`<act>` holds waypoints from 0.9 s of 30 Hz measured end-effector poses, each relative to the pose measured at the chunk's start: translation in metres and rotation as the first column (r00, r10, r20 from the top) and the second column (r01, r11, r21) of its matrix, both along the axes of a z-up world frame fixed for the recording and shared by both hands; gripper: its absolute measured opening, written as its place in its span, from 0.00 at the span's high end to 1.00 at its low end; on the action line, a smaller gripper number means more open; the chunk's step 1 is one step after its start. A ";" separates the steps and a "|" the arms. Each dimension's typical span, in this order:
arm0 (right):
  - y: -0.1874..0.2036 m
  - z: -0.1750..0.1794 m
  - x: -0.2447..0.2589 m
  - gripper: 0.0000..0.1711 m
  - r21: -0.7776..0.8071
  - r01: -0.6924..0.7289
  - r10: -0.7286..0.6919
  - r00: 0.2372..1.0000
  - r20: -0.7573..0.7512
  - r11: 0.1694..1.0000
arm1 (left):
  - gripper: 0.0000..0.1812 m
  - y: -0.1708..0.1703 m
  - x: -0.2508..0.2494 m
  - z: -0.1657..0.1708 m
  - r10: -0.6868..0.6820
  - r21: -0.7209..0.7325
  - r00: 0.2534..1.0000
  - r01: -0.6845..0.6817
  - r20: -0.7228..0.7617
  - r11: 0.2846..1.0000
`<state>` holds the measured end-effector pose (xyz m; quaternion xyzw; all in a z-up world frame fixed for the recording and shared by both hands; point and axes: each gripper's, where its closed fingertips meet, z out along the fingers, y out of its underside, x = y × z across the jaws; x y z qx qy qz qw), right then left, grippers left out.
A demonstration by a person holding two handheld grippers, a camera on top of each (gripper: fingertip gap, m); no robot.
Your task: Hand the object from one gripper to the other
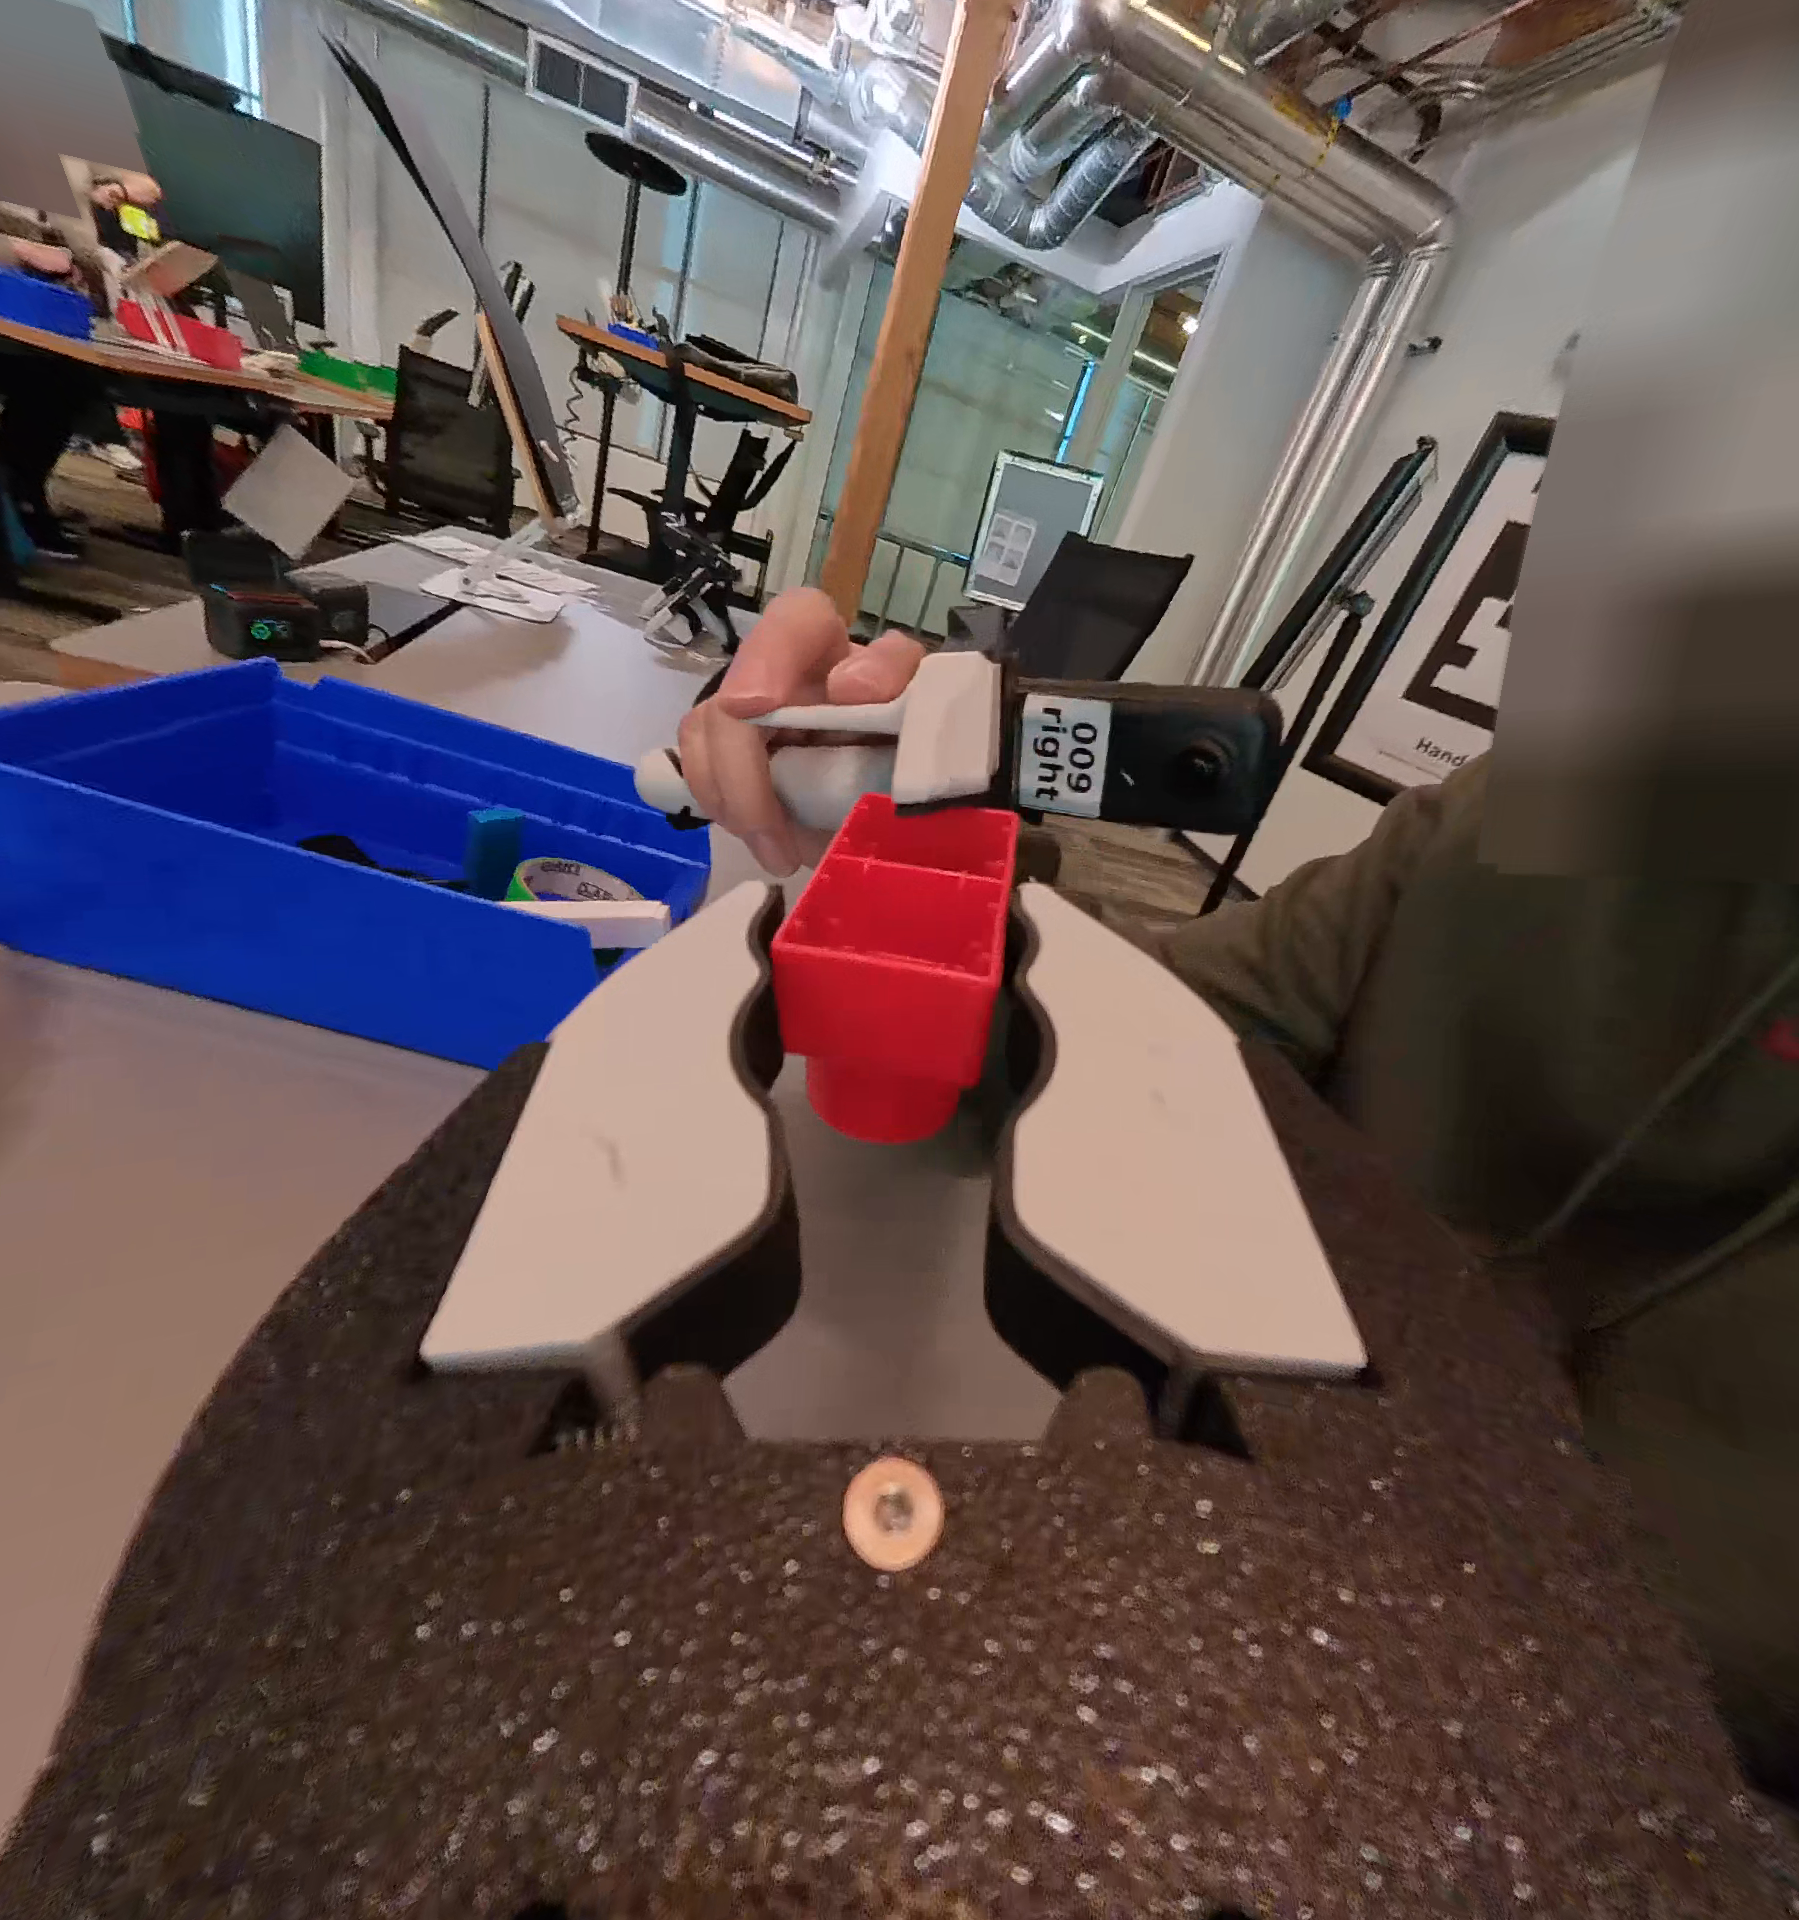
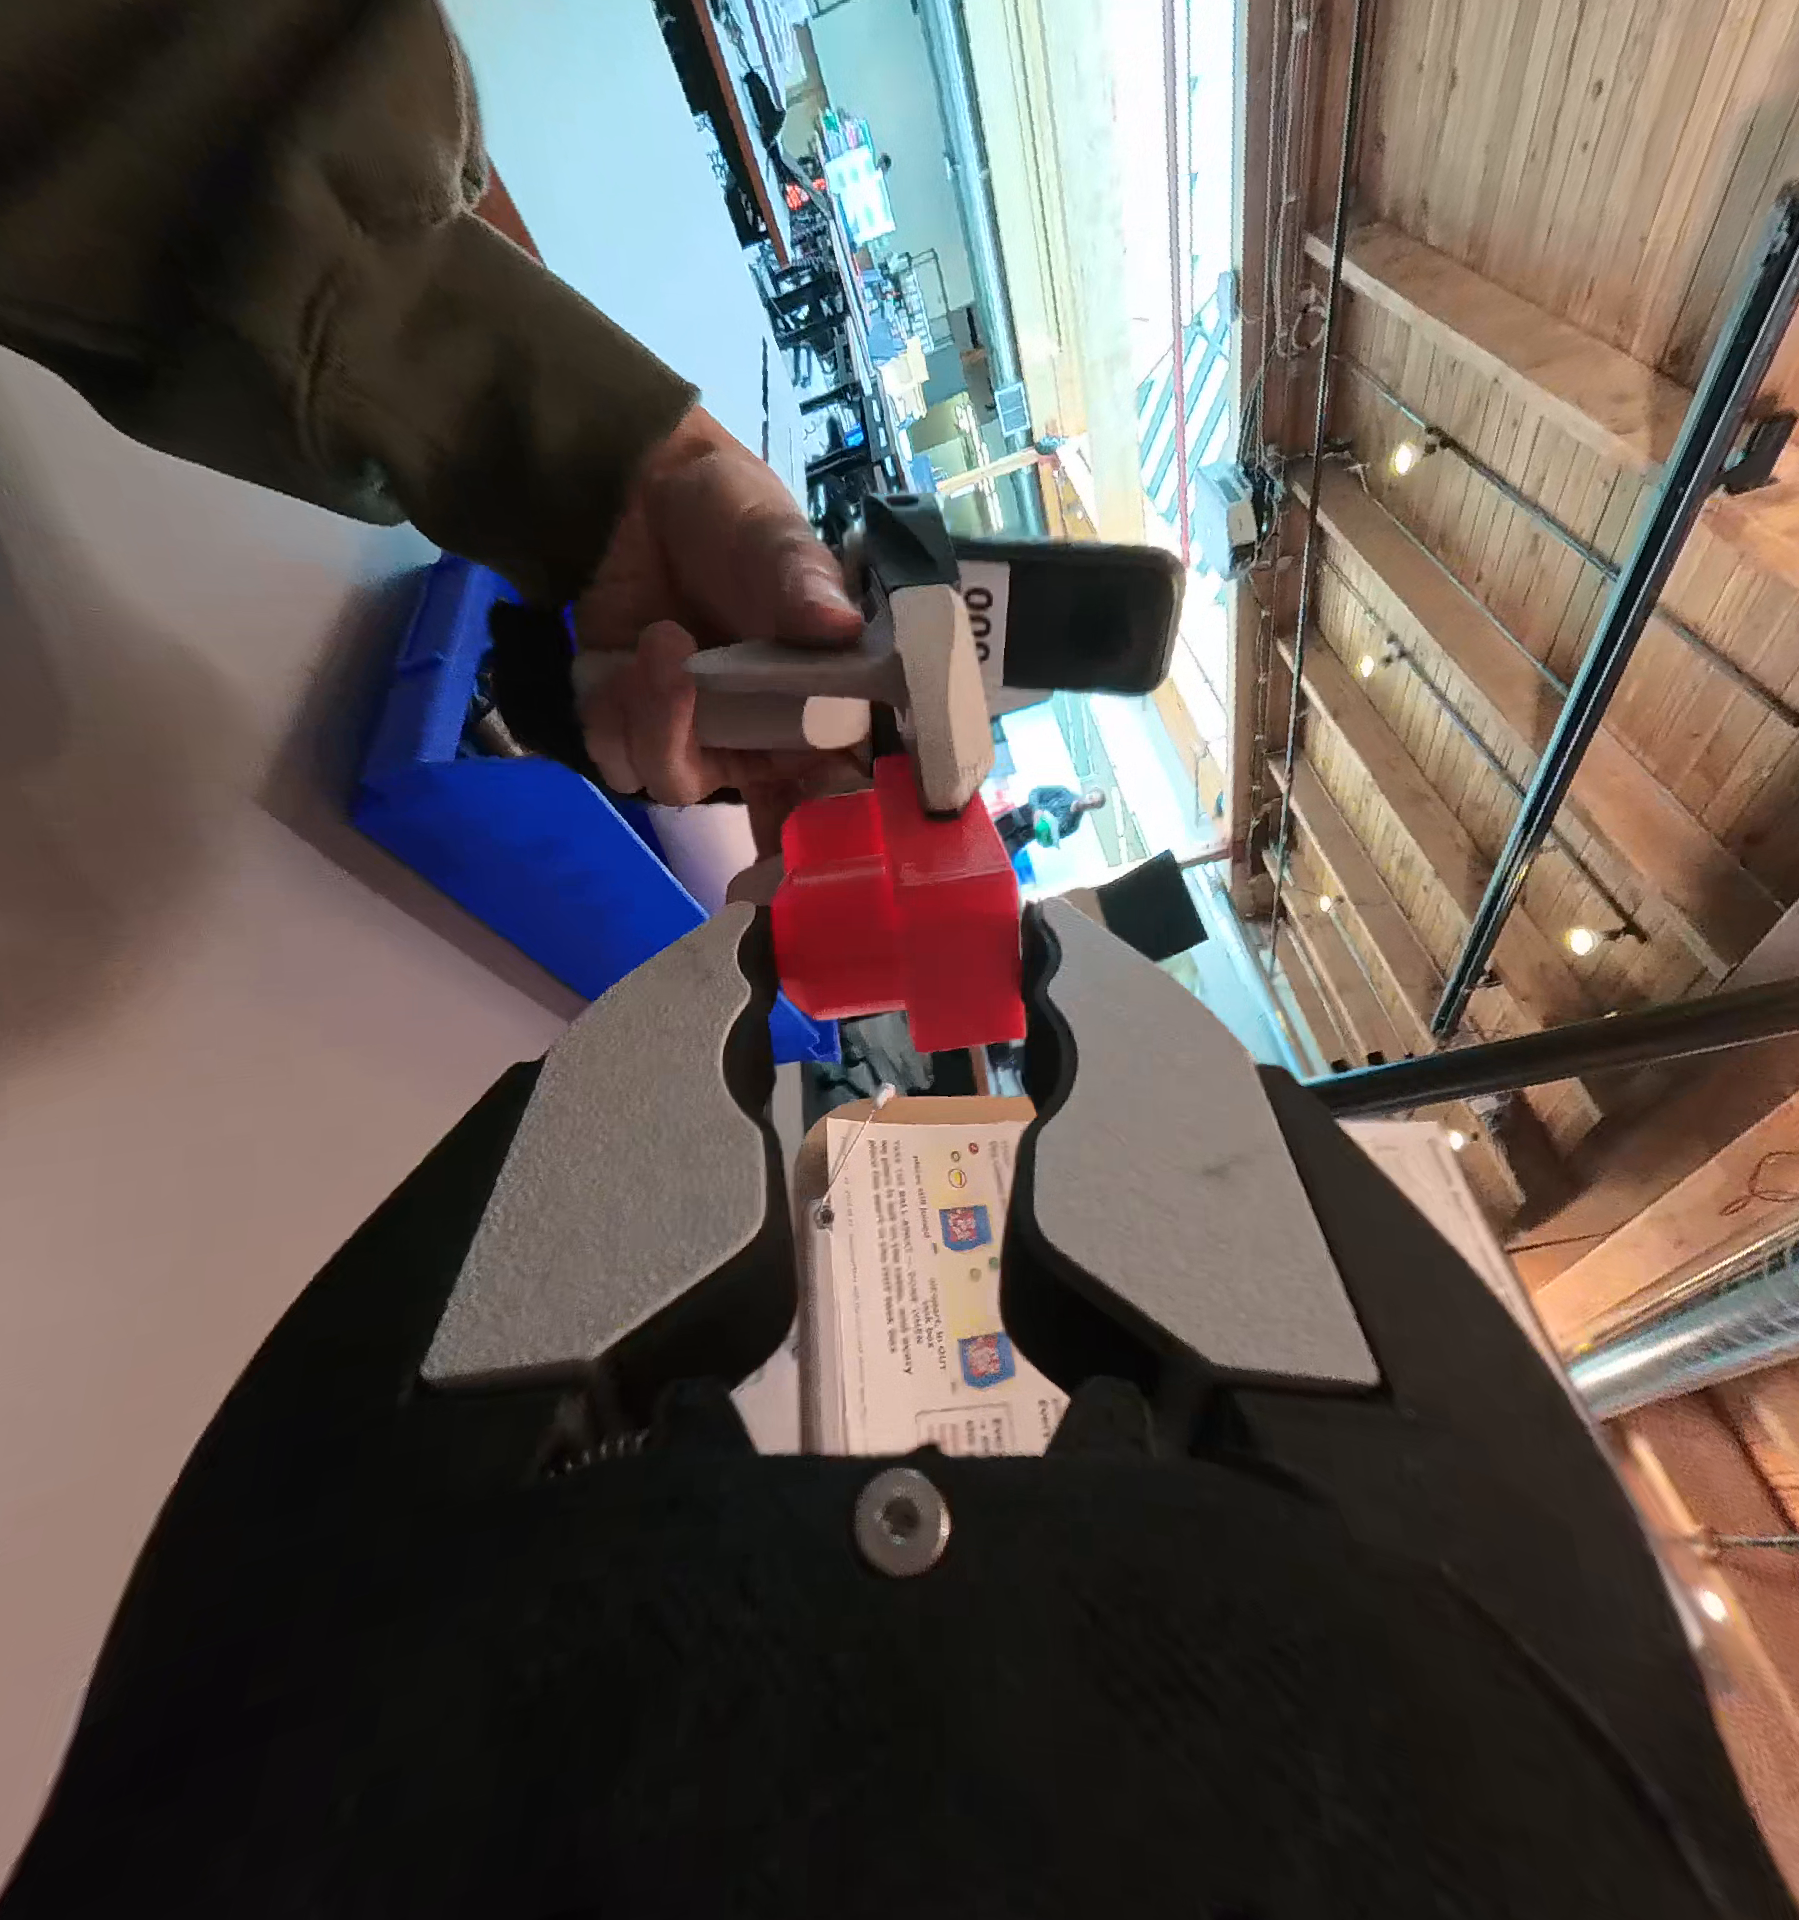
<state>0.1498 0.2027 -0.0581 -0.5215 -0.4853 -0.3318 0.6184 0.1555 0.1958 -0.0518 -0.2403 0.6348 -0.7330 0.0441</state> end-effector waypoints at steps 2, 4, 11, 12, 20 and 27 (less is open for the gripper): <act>0.003 -0.003 0.007 0.74 -0.030 0.032 -0.034 0.998 -0.056 0.999 | 0.79 0.003 0.006 -0.002 0.045 0.024 0.999 -0.045 0.011 0.999; 0.005 -0.008 0.012 0.73 -0.066 0.038 -0.047 0.991 -0.125 0.997 | 0.80 0.006 0.011 -0.004 0.094 0.059 0.994 -0.097 0.052 0.993; -0.002 0.015 0.027 0.48 -0.207 -0.229 -0.047 0.556 -0.830 0.951 | 0.80 0.025 0.018 0.006 0.264 0.231 0.835 -0.413 0.483 0.881; -0.004 0.014 0.025 0.46 -0.228 -0.323 -0.074 0.426 -0.902 0.918 | 0.80 0.025 0.016 0.008 0.246 0.261 0.781 -0.459 0.574 0.849; -0.009 0.011 0.022 0.54 -0.097 -0.698 -0.270 -0.143 -0.952 0.710 | 0.80 0.001 0.016 0.019 0.007 0.342 0.420 -0.749 0.907 0.568; -0.013 0.010 0.020 0.60 -0.099 -0.710 -0.256 -0.118 -0.959 0.697 | 0.80 -0.012 0.015 0.017 -0.053 0.367 0.412 -0.738 0.910 0.567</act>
